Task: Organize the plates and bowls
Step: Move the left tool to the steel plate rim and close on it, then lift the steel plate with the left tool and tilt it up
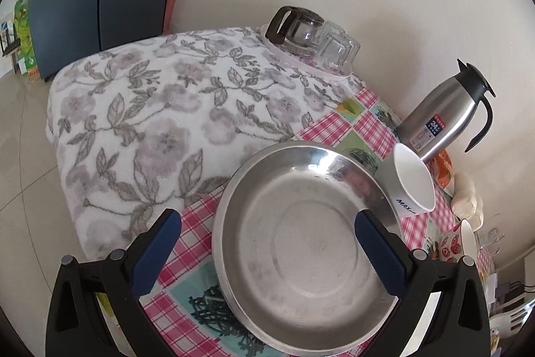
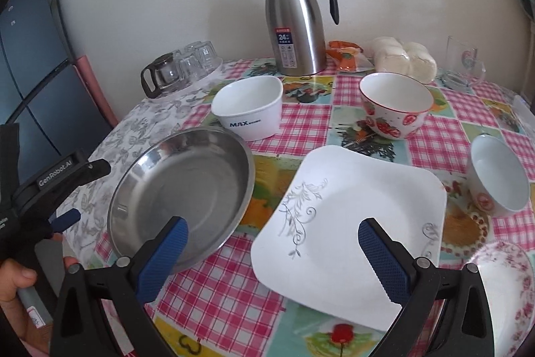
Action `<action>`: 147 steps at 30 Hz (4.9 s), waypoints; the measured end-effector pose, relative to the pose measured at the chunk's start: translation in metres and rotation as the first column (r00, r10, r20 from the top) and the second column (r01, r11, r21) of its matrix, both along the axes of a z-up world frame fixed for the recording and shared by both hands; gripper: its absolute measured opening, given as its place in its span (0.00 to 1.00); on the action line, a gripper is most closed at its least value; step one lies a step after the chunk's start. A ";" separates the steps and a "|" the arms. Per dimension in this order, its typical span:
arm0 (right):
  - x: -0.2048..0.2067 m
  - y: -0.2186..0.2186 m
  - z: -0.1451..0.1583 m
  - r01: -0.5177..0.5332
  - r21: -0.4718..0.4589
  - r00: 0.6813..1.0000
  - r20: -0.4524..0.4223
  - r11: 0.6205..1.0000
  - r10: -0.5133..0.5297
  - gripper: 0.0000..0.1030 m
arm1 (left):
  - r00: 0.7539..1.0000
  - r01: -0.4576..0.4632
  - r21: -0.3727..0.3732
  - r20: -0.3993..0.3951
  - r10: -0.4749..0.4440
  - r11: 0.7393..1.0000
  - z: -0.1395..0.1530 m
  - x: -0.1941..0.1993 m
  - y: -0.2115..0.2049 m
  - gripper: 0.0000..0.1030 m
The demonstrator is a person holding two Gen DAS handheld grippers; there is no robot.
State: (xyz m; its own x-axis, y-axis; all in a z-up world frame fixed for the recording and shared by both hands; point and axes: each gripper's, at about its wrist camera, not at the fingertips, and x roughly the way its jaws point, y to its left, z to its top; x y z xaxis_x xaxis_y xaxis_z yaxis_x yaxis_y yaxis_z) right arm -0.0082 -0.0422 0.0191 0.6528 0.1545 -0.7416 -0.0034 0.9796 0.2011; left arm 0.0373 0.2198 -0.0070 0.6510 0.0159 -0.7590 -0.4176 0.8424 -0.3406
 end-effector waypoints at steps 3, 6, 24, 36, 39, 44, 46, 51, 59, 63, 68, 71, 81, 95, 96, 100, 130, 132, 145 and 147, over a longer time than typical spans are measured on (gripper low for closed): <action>0.008 0.004 -0.002 -0.009 0.007 1.000 0.005 1.000 0.009 0.99 | 0.999 0.020 0.012 -0.043 -0.020 1.000 -0.006 0.004 0.001 1.00; 0.018 0.012 -0.007 -0.028 -0.006 1.000 0.006 1.000 0.028 0.90 | 0.998 0.015 -0.036 -0.061 -0.018 0.999 -0.012 0.004 0.008 1.00; 0.064 0.033 -0.044 -0.075 0.051 0.992 -0.096 0.996 0.079 0.69 | 0.989 -0.006 -0.069 -0.147 -0.004 0.998 -0.044 0.012 0.033 1.00; 0.081 0.042 -0.061 -0.091 0.074 0.986 -0.133 0.993 0.100 0.51 | 0.990 0.034 -0.095 -0.132 -0.047 0.995 -0.056 0.027 0.037 0.84; 0.083 0.042 -0.064 -0.085 0.085 0.985 -0.141 0.993 0.096 0.45 | 0.992 0.048 -0.095 -0.115 -0.059 0.994 -0.056 0.029 0.035 0.74; 0.084 0.041 -0.068 -0.076 0.098 0.984 -0.153 0.992 0.090 0.39 | 0.990 0.077 -0.080 -0.110 -0.086 0.994 -0.057 0.033 0.029 0.65; 0.084 0.040 -0.070 -0.072 0.101 0.984 -0.157 0.992 0.087 0.36 | 0.988 0.101 -0.086 -0.104 -0.109 0.991 -0.057 0.035 0.026 0.52; 0.081 0.035 -0.069 -0.061 0.116 0.983 -0.165 0.991 0.080 0.29 | 0.988 0.106 -0.084 -0.107 -0.115 0.991 -0.058 0.033 0.024 0.35; 0.073 0.028 -0.065 -0.051 0.153 0.982 -0.171 0.987 0.077 0.25 | 0.991 0.083 -0.110 -0.098 -0.094 0.990 -0.055 0.023 0.031 0.23; 0.068 0.027 -0.058 -0.057 0.158 0.984 -0.158 0.986 0.082 0.25 | 0.993 0.087 -0.108 -0.071 -0.095 0.990 -0.046 0.017 0.029 0.23; 0.060 0.023 -0.048 -0.056 0.171 0.987 -0.142 0.984 0.081 0.25 | 0.994 0.091 -0.104 -0.045 -0.096 0.990 -0.035 0.011 0.026 0.23; 0.055 0.022 -0.043 -0.064 0.176 0.988 -0.129 0.982 0.087 0.25 | 0.995 0.088 -0.103 -0.032 -0.091 0.991 -0.030 0.005 0.025 0.23; 0.039 0.015 -0.027 -0.065 0.203 0.991 -0.105 0.977 0.088 0.25 | 0.995 0.103 -0.111 -0.004 -0.104 0.988 -0.017 -0.009 0.018 0.23; 0.016 -0.011 0.017 -0.043 0.210 0.999 0.032 0.977 0.038 0.25 | 0.985 0.149 -0.096 0.108 -0.138 0.984 0.033 -0.014 -0.011 0.23; 0.015 -0.014 0.019 -0.038 0.213 0.999 0.039 0.976 0.030 0.25 | 0.984 0.153 -0.096 0.112 -0.142 0.984 0.036 -0.013 -0.014 0.23; 0.012 -0.028 0.027 -0.007 0.231 0.998 0.058 0.973 -0.007 0.25 | 0.979 0.173 -0.103 0.122 -0.160 0.980 0.045 -0.009 -0.028 0.23; -0.055 -0.157 0.078 0.225 0.156 0.920 0.292 0.962 -0.263 0.25 | 0.884 0.441 -0.125 0.232 -0.406 0.889 0.080 0.005 -0.176 0.23; -0.059 -0.165 0.079 0.235 0.162 0.915 0.297 0.958 -0.275 0.25 | 0.874 0.462 -0.131 0.237 -0.425 0.877 0.080 0.005 -0.184 0.23; -0.069 -0.180 0.072 0.287 0.127 0.918 0.245 0.949 -0.310 0.25 | 0.867 0.492 -0.155 0.183 -0.464 0.857 0.066 0.007 -0.199 0.23; -0.066 -0.179 0.065 0.289 0.120 0.927 0.214 0.950 -0.309 0.25 | 0.875 0.480 -0.165 0.161 -0.457 0.862 0.061 0.008 -0.196 0.23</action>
State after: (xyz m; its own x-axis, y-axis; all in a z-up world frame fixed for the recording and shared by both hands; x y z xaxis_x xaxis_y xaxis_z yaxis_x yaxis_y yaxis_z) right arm -0.0740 -0.2212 0.0844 0.8278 -0.0188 -0.5607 0.2321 0.9214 0.3118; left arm 0.0450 0.0237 0.0538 0.6250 -0.4517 -0.6366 0.0608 0.8413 -0.5372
